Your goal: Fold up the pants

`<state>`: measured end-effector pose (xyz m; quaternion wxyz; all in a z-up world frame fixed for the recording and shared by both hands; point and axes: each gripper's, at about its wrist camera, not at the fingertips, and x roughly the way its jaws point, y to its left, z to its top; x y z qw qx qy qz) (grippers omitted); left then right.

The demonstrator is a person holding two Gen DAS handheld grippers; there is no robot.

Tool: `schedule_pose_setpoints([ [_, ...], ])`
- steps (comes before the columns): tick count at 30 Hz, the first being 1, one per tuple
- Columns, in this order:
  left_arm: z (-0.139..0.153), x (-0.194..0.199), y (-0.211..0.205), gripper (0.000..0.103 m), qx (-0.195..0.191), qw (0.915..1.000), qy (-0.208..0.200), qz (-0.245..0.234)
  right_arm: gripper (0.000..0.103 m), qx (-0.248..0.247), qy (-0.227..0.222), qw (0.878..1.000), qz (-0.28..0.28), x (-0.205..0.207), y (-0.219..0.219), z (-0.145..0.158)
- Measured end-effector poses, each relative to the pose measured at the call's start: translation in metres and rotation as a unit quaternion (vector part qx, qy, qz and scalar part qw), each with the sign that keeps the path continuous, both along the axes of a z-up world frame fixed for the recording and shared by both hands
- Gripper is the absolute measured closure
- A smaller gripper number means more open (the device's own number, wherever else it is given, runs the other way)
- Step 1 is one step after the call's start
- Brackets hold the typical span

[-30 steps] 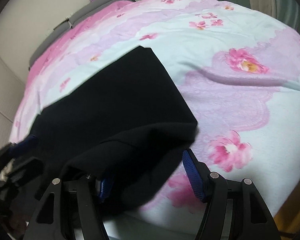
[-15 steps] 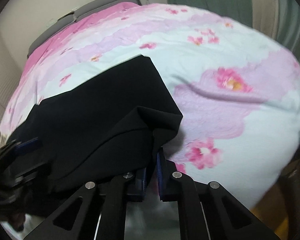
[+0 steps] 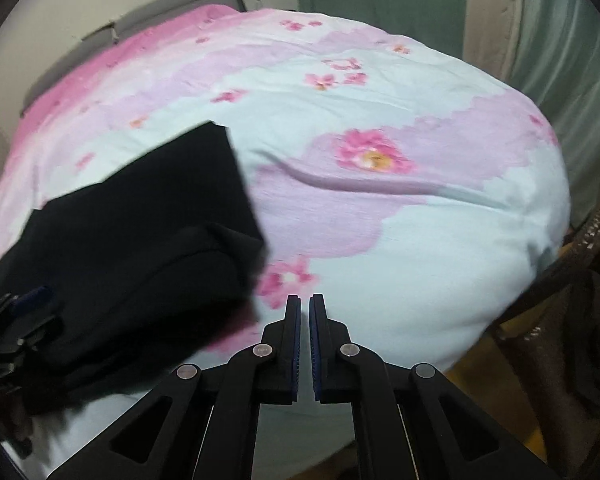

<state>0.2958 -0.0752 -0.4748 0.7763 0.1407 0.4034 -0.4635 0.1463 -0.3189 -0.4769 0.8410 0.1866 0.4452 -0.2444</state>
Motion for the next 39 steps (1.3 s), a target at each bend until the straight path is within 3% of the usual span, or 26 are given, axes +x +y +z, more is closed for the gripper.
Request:
schedule_pose_setpoints([
  [1,0.003,0.000,-0.001,0.035,-0.001,1.0000,-0.004,0.002,0.084,0.005,-0.007,1.000,0.007,0.001,0.003,0.000],
  [2,0.007,0.000,-0.002,0.035,-0.004,0.9999,-0.011,0.006,0.066,0.007,-0.011,1.000,0.014,0.003,0.007,0.001],
  [4,0.013,0.001,-0.004,0.035,-0.007,0.9996,-0.024,0.016,0.056,0.005,-0.009,1.000,0.014,0.007,0.017,0.000],
  [9,0.027,0.007,-0.007,0.034,0.001,0.9953,-0.082,0.051,0.056,0.046,-0.028,0.998,0.015,0.012,0.042,-0.001],
  [12,0.034,0.007,-0.010,0.034,0.006,0.9916,-0.116,0.058,0.056,0.047,-0.019,0.999,0.013,0.017,0.060,-0.003],
  [15,0.043,0.010,-0.013,0.034,0.000,0.9889,-0.138,0.055,0.056,0.052,-0.019,0.998,-0.027,0.025,0.069,-0.009],
  [23,0.057,0.023,-0.031,0.034,-0.029,0.9911,-0.128,0.023,0.056,0.007,-0.014,0.991,-0.132,0.056,0.052,-0.014],
  [28,0.055,0.030,-0.044,0.034,-0.038,0.9919,-0.121,0.006,0.053,-0.001,-0.003,0.983,-0.181,0.040,0.036,-0.011],
  [30,0.055,0.031,-0.047,0.034,-0.039,0.9916,-0.124,0.002,0.050,0.012,-0.021,0.978,-0.205,0.027,0.030,-0.009],
  [34,0.055,0.033,-0.049,0.034,-0.038,0.9920,-0.120,0.004,0.050,0.038,-0.040,0.983,-0.175,0.040,0.021,-0.019],
  [36,0.055,0.035,-0.050,0.034,-0.033,0.9923,-0.119,0.005,0.050,0.020,-0.047,0.986,-0.160,0.052,0.021,-0.017],
  [37,0.055,0.036,-0.050,0.034,-0.033,0.9924,-0.119,0.004,0.058,0.016,-0.045,0.988,-0.146,0.059,0.022,-0.018],
  [38,0.056,0.036,-0.050,0.034,-0.031,0.9925,-0.118,0.004,0.077,0.022,-0.048,0.989,-0.137,0.063,0.022,-0.019],
  [39,0.056,0.038,-0.050,0.034,-0.031,0.9925,-0.118,0.005,0.080,0.036,-0.050,0.990,-0.128,0.065,0.021,-0.021],
])
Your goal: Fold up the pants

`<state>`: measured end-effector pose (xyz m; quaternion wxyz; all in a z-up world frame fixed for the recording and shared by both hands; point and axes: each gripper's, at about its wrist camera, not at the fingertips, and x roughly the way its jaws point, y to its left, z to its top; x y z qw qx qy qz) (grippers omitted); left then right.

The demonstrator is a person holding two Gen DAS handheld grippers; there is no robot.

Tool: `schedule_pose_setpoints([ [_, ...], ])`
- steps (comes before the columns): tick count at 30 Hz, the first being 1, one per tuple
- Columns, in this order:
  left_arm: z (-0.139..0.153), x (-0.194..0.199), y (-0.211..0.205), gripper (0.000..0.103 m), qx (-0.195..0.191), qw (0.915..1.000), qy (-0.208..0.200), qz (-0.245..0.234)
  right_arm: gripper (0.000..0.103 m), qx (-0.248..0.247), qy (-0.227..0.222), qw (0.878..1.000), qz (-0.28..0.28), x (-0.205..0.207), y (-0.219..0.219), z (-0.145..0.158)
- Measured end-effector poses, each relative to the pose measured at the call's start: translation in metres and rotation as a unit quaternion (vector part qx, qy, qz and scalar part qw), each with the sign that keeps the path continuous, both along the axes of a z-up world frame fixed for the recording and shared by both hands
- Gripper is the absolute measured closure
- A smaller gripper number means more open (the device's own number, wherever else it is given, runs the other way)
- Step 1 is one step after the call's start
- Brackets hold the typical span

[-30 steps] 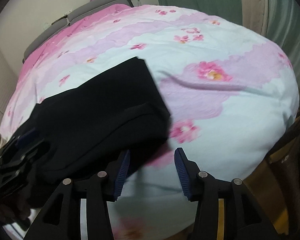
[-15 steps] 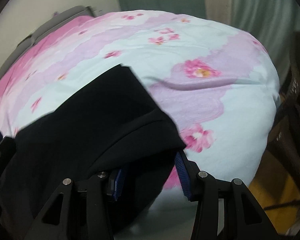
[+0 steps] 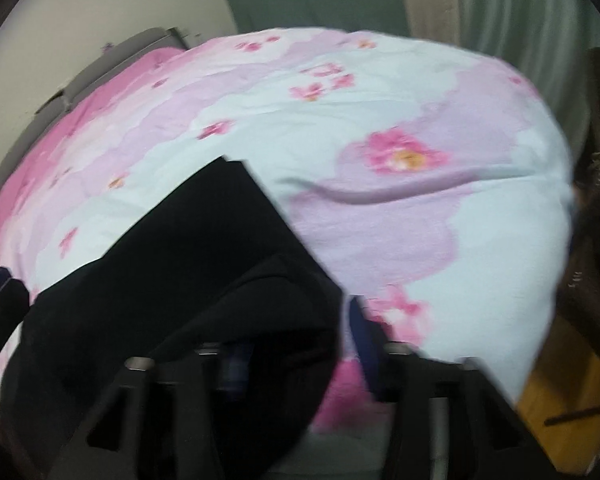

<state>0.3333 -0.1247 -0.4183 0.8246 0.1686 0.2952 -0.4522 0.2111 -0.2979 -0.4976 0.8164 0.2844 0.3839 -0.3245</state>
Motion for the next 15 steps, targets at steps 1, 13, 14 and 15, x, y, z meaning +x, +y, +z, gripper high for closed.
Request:
schedule_pose_setpoints([
  [1,0.001,0.001,0.000,0.034,0.001,1.0000,0.000,0.000,0.085,0.009,0.005,1.000,0.002,0.000,-0.001,-0.002],
  [13,-0.001,-0.005,-0.007,0.034,0.006,0.9999,0.002,-0.014,0.099,0.000,0.036,0.999,0.013,-0.064,0.003,0.019],
  [14,-0.002,-0.006,-0.007,0.034,0.008,0.9998,0.001,-0.016,0.099,-0.007,0.033,0.999,0.012,-0.071,0.005,0.022],
  [15,-0.004,-0.008,-0.007,0.034,0.012,0.9998,0.003,-0.019,0.099,-0.011,0.031,0.999,0.013,-0.075,0.006,0.024],
])
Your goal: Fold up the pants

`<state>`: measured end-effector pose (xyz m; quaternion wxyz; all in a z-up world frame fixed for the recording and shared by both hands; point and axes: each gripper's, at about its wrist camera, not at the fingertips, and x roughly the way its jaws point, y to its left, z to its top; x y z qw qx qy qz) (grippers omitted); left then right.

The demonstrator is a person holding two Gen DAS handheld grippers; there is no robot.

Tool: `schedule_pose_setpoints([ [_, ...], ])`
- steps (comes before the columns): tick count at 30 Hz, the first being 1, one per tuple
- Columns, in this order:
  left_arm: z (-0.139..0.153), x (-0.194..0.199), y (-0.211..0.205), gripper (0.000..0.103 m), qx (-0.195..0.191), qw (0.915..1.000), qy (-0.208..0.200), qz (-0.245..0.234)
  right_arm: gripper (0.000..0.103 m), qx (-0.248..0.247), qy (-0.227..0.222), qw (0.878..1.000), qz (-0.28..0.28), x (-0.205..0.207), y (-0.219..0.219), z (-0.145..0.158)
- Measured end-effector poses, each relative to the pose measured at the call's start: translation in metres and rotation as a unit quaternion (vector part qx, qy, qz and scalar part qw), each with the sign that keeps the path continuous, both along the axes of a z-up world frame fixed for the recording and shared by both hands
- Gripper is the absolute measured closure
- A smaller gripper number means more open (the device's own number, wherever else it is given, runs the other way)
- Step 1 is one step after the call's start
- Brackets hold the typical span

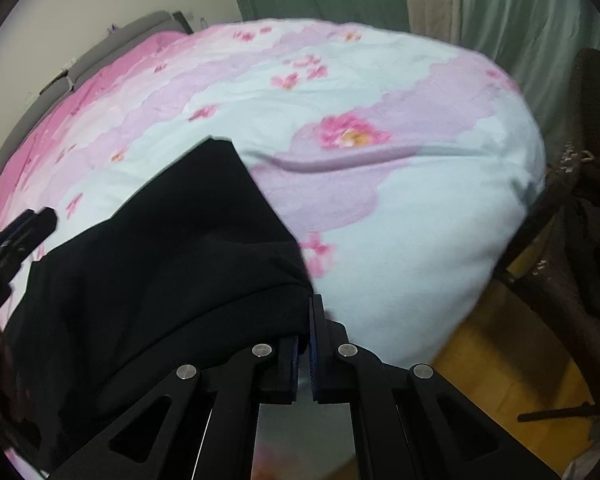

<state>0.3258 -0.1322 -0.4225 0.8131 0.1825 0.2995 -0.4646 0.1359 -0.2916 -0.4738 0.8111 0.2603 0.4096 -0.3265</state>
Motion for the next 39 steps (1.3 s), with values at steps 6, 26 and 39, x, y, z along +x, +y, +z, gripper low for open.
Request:
schedule_pose_setpoints([
  [6,-0.004,-0.009,-0.009,0.034,0.014,0.9998,0.007,-0.015,0.099,0.036,0.016,0.999,0.005,-0.022,-0.007,-0.014],
  [26,0.029,-0.091,-0.021,0.034,-0.012,0.9379,0.076,0.338,0.053,0.039,-0.032,0.841,0.539,0.146,-0.143,0.105],
  [39,-0.021,-0.174,-0.087,0.034,-0.011,0.8319,0.109,0.544,0.053,0.149,0.095,0.691,0.701,0.223,-0.117,0.020],
])
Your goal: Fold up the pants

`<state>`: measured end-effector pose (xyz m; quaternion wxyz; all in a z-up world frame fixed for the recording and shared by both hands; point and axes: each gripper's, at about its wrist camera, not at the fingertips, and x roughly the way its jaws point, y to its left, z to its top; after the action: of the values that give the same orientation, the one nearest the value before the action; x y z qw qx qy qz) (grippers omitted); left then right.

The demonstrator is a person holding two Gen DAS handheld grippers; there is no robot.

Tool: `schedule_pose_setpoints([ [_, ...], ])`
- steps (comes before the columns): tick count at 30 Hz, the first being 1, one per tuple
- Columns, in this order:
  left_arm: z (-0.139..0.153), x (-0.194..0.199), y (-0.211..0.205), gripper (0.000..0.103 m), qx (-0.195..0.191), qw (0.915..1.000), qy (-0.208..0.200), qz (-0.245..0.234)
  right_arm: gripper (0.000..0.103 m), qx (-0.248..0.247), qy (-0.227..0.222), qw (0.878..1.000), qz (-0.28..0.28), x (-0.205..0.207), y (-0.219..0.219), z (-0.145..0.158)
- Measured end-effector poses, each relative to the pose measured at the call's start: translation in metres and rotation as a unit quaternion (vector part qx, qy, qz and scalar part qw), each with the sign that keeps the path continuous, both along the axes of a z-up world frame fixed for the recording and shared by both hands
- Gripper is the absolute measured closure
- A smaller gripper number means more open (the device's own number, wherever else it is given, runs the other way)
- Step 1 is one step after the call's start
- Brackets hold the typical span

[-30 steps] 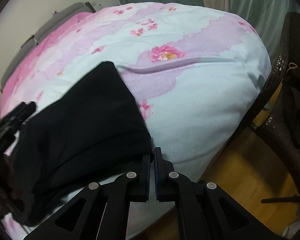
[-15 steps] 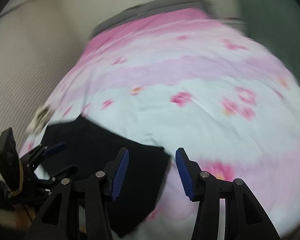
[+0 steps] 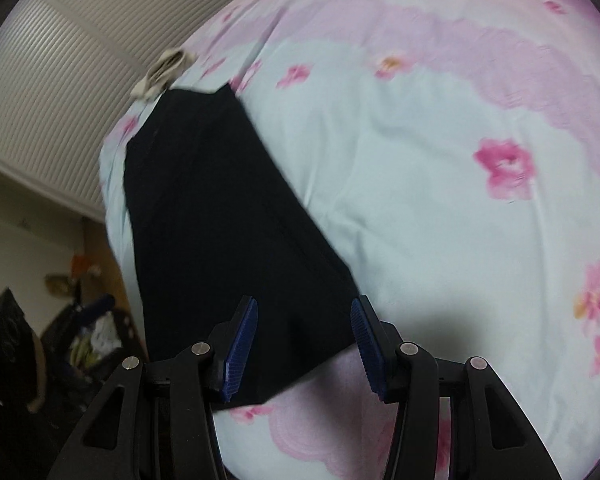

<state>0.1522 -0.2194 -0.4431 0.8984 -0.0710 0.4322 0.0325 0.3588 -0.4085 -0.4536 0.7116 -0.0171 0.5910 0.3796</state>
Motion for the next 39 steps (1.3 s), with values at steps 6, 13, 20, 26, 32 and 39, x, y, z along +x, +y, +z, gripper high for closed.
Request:
schedule_pose_setpoints([
  [6,-0.013,-0.025,-0.042,0.034,0.002,0.9982,-0.002,0.059,0.053,0.038,0.029,0.999,0.012,-0.006,-0.017,-0.029],
  [13,-0.037,-0.017,-0.061,0.034,-0.027,0.9966,0.001,0.078,0.053,0.092,0.081,0.993,-0.001,-0.013,-0.027,-0.061],
  [20,-0.055,-0.009,-0.070,0.090,-0.014,0.9957,0.011,0.090,0.089,0.119,0.083,0.989,-0.013,0.005,-0.012,-0.067],
  [26,-0.048,-0.024,-0.064,0.101,0.004,0.9899,0.014,0.141,0.096,0.109,0.008,0.994,-0.013,0.004,-0.015,-0.032],
  [32,-0.037,-0.030,-0.069,0.097,-0.059,0.9863,0.013,0.153,0.097,0.087,-0.015,0.996,-0.019,0.010,-0.029,-0.022],
  [39,-0.006,-0.028,-0.071,0.057,-0.030,0.9872,-0.029,0.154,0.090,0.075,0.012,0.997,0.003,-0.001,-0.026,-0.049],
])
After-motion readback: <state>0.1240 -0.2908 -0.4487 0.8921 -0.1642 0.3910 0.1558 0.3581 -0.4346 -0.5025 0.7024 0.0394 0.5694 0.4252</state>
